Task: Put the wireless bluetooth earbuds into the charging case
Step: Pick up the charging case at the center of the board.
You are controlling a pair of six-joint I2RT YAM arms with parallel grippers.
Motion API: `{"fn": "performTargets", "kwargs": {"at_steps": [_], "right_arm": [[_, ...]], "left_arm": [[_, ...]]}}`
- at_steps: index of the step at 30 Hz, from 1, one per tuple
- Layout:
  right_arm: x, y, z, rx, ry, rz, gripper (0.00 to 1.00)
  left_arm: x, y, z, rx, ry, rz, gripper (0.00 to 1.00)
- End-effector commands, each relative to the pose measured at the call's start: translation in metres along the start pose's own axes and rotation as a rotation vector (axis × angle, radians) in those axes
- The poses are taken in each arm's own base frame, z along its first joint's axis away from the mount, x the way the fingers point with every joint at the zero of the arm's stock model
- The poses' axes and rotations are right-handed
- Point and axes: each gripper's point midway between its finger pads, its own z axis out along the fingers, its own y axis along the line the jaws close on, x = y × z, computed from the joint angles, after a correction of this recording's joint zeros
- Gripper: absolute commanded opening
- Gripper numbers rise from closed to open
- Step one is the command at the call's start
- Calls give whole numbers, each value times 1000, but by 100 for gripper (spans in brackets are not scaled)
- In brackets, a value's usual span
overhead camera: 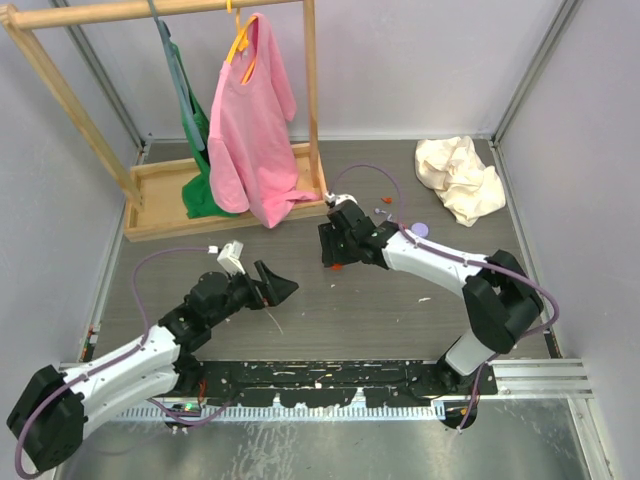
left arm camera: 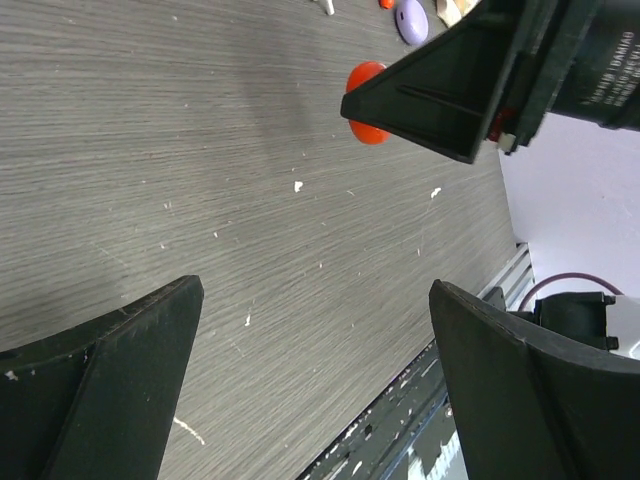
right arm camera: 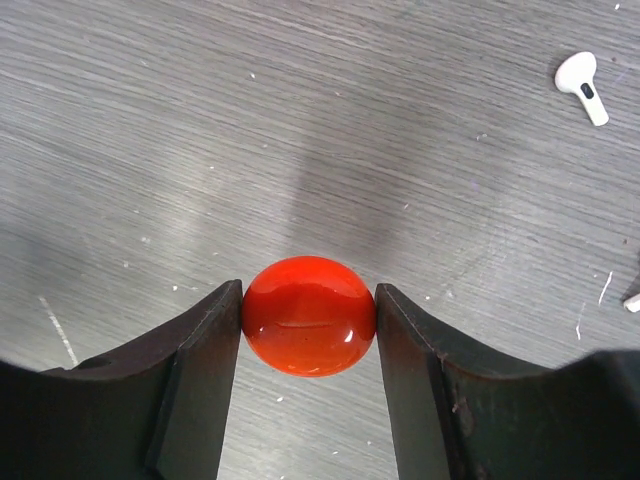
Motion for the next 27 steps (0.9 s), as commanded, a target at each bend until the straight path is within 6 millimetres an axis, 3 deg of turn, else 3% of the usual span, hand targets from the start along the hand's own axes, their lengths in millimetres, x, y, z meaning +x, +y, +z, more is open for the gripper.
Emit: {"fn": "performTargets", "kwargs": {"at_steps": [1, 16, 25, 27], "right_arm": [[-37, 20, -29, -34, -184, 128, 54], [-57, 54, -85, -152, -409, 329, 55], [-55, 61, -102, -249, -464, 477, 55], [-54, 61, -104, -254, -473, 488, 55]], "left_arm": [[-26, -26, 9, 67, -136, -7, 99], [-26, -81, 33, 176, -217, 36, 97], [-39, -95, 41, 206, -315, 65, 88], [-42, -99, 42, 218, -324, 67, 82]]}}
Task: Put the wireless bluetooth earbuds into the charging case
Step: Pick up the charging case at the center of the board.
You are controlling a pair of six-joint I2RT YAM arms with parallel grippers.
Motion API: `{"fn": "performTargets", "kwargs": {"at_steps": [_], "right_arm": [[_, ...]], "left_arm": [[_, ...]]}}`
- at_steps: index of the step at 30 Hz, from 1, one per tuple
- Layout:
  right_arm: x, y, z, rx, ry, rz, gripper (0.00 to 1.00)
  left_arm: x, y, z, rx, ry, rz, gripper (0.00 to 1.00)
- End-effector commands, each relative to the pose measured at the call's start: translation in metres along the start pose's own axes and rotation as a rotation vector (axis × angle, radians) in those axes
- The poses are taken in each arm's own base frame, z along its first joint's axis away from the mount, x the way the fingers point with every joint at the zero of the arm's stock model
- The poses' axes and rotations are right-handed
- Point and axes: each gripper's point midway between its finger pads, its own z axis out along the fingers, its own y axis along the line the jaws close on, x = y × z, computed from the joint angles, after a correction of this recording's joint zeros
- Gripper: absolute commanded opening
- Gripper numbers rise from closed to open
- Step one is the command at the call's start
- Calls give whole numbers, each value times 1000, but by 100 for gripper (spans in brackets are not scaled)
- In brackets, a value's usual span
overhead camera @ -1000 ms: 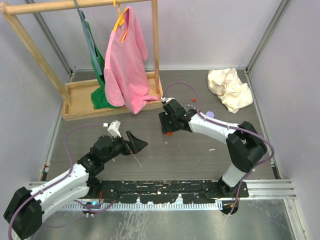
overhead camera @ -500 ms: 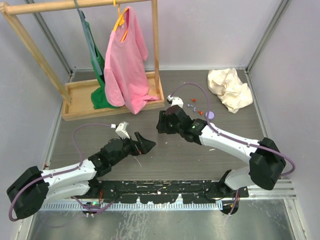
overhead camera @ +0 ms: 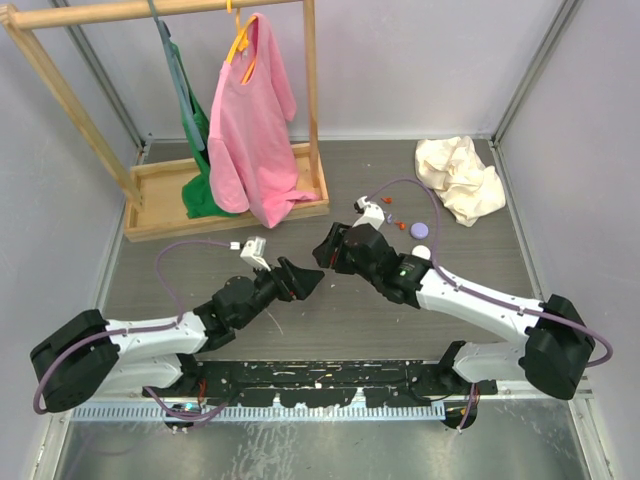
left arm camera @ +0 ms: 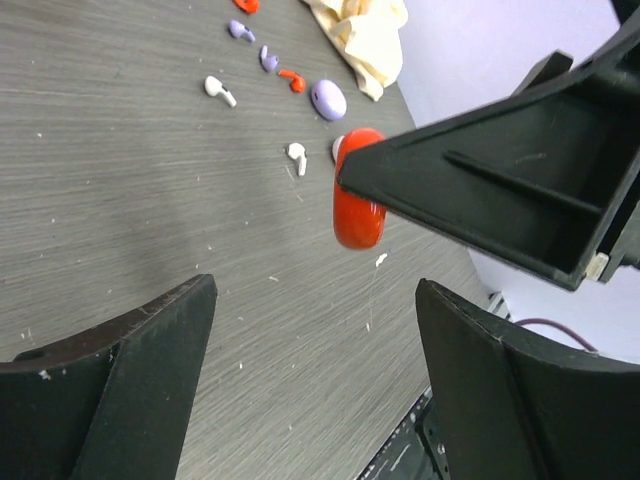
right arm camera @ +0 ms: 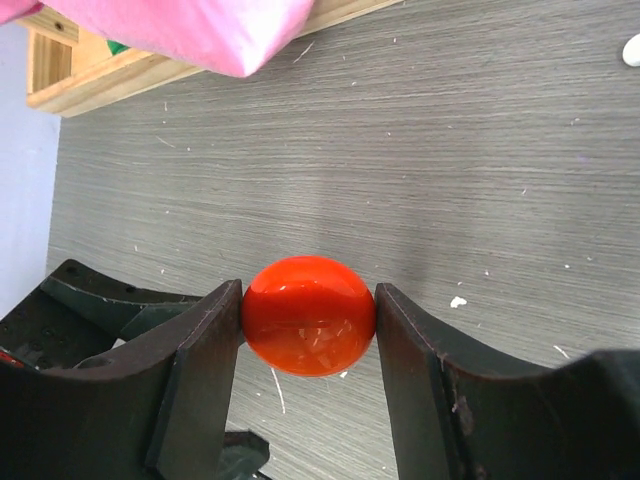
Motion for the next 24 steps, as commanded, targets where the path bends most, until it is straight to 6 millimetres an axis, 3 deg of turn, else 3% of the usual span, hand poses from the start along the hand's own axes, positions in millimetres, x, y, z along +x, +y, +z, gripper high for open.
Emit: {"fn": "performTargets", "kwargs": {"at_steps": [1, 10, 17, 24], "right_arm": [[-27, 26, -12, -84, -114, 109, 54], [-30, 29, -19, -106, -146, 168, 55], [-26, 27, -20, -108, -150, 186, 55], [-28, 28, -23, -129, -166, 192, 56]], "left_arm": [[-41, -36, 10, 100, -159, -4, 80], [-39, -53, 17, 171, -167, 7, 68], [-44, -54, 21, 162, -193, 12, 61], [-40, -52, 26, 155, -178, 15, 46]]}}
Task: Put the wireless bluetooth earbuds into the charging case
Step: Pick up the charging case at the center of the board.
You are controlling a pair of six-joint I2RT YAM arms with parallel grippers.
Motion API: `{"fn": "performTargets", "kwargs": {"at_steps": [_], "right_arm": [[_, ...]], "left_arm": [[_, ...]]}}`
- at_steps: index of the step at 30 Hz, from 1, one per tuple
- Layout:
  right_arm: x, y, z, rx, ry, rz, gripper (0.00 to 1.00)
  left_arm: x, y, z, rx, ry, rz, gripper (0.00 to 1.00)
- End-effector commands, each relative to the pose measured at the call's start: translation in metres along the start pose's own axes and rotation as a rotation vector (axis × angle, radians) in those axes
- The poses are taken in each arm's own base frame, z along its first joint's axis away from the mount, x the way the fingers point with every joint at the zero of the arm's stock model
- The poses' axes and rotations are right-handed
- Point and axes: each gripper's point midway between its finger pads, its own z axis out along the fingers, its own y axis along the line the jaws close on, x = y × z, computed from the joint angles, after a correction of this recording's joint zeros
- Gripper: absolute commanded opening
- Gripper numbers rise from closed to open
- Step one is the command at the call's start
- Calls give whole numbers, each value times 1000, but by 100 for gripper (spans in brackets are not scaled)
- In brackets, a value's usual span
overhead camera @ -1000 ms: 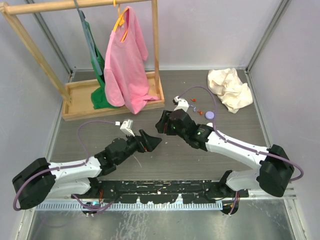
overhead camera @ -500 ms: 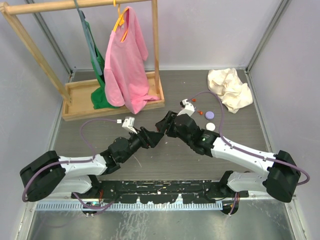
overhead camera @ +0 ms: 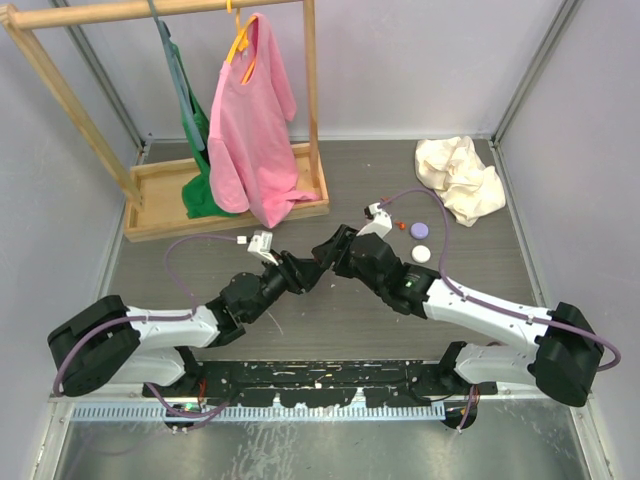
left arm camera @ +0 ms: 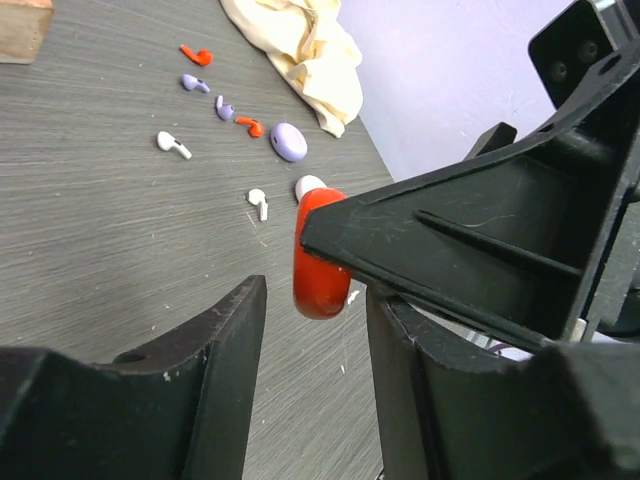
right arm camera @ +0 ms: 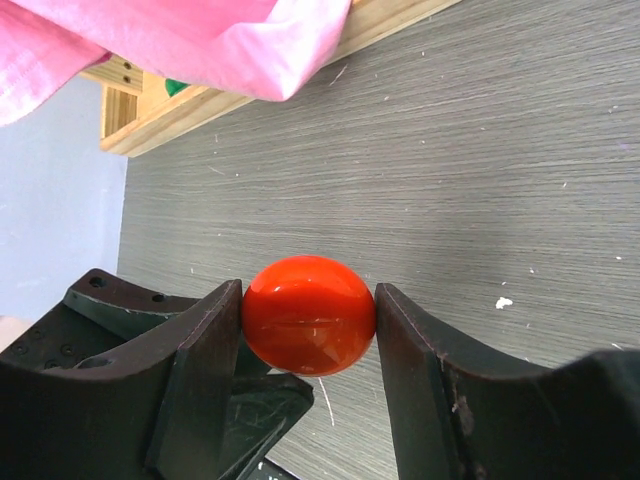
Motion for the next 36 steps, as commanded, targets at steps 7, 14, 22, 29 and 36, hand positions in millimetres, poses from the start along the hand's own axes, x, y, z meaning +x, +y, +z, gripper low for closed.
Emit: {"fn": "performTargets", "kwargs": {"at_steps": [7, 14, 22, 29, 36], "right_arm": [[-23, 26, -10, -104, -87, 45, 61], [-28, 33, -12, -136, -102, 8, 75], [-43, 52, -20, -203, -126, -148, 93], [-49, 53, -19, -242, -143, -514, 95], [-59, 29, -21, -266, -118, -641, 94]], "left_arm": [[-20, -18, 8, 42, -71, 18, 17], [-23, -10, 2, 8, -68, 70, 2], [-36, 9, -7, -32, -44, 140, 0], [-56, 25, -20, -28, -12, 152, 0], [-76, 28, -33, -2, 6, 183, 0]]}}
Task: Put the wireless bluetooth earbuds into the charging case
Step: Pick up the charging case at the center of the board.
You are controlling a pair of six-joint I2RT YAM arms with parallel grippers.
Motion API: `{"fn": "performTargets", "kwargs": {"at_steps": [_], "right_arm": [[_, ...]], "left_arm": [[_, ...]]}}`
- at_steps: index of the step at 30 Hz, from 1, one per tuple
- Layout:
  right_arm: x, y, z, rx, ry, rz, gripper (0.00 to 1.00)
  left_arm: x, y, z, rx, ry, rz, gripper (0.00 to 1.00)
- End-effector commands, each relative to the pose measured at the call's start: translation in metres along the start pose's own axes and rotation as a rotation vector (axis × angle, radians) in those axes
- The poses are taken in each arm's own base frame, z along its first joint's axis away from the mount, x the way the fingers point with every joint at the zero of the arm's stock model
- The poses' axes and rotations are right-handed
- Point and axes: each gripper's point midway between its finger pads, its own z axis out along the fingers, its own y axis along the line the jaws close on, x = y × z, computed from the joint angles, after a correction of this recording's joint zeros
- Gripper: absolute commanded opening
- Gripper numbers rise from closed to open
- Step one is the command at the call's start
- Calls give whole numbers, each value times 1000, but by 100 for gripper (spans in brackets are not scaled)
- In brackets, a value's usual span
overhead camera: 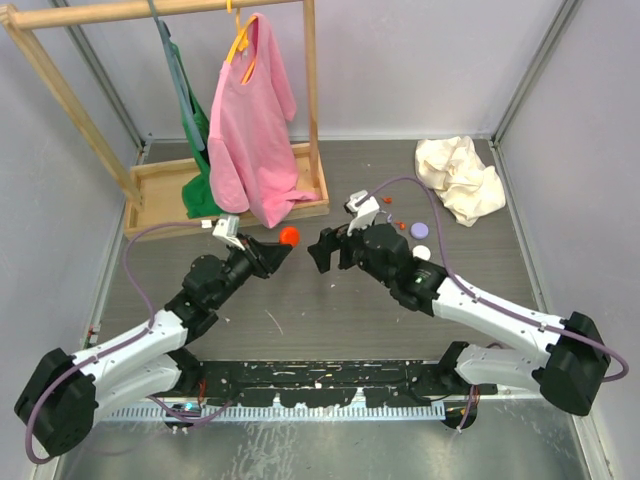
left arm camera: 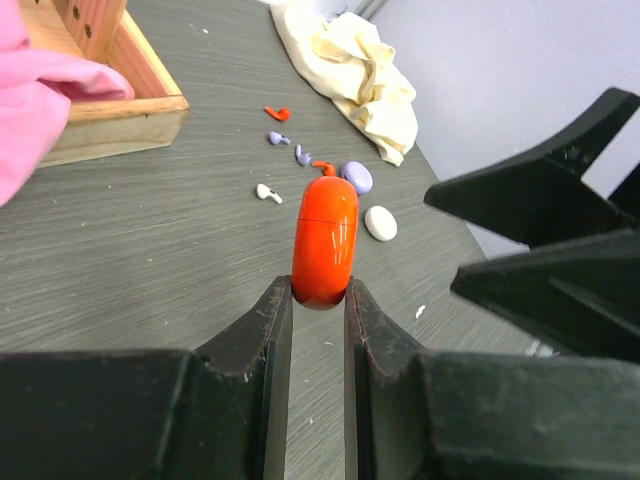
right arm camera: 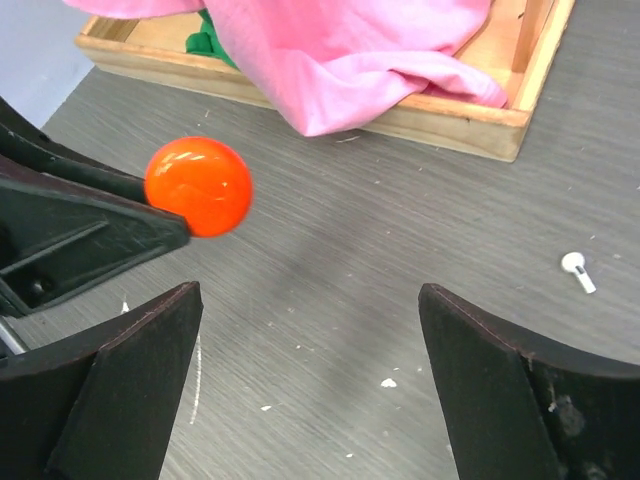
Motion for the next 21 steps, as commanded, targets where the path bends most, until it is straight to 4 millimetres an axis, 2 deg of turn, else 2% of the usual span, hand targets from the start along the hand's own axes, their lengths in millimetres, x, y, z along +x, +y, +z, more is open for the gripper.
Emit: {"fn": "performTargets", "kwargs": {"at_steps": [1, 4, 7, 15, 21], "right_arm": [[-32, -9, -11, -115, -75, -72, 94], [-38, -16, -16, -211, -98, -32, 93], [-43, -13, -22, -283, -117, -38, 93], [-40, 29, -39, -596, -110, -88, 90], [-39, 43, -46, -700, -105, -91, 85]], "left_arm": [[-10, -11, -8, 85, 28, 39, 0], [-13, -19, -12, 149, 45, 46, 0], [-16, -30, -16, 219, 58, 57, 0], [-21, -71, -26, 435, 71, 55, 0], [-29, -92, -34, 525, 71, 58, 0]]}}
